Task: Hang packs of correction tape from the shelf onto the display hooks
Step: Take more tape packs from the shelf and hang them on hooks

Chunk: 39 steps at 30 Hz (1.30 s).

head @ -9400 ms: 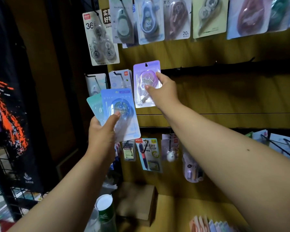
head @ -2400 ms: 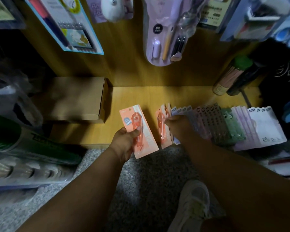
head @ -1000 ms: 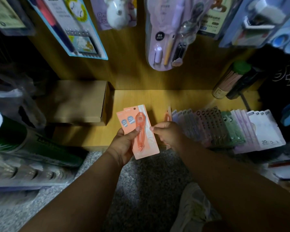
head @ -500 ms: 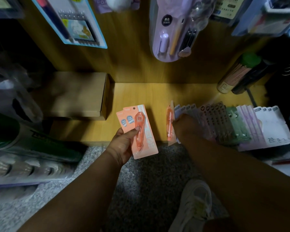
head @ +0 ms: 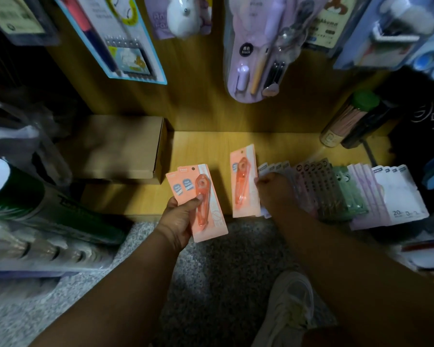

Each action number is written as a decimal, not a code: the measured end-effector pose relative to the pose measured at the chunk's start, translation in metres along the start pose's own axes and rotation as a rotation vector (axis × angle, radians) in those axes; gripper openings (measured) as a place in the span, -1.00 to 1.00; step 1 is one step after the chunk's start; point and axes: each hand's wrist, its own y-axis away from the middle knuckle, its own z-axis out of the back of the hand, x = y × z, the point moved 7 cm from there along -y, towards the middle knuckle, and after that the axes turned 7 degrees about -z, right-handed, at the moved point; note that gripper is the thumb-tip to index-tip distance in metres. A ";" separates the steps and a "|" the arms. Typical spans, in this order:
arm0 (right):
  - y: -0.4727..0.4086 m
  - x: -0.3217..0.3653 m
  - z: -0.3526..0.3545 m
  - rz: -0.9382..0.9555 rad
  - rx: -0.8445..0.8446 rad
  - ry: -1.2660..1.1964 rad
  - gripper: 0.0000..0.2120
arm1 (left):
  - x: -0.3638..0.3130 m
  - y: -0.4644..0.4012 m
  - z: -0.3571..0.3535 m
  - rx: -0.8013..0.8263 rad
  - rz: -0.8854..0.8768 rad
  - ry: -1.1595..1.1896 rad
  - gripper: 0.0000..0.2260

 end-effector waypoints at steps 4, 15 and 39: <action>0.029 0.011 0.002 -0.005 0.128 -0.291 -0.77 | -0.013 0.018 -0.001 0.001 -0.042 -0.019 -0.65; 0.106 0.045 0.020 0.068 0.291 -0.491 -0.86 | -0.055 0.095 -0.034 0.186 -0.147 0.005 -0.61; 0.207 0.106 0.088 0.253 0.333 -0.788 -0.87 | -0.118 0.226 -0.076 0.470 -0.349 0.065 -0.56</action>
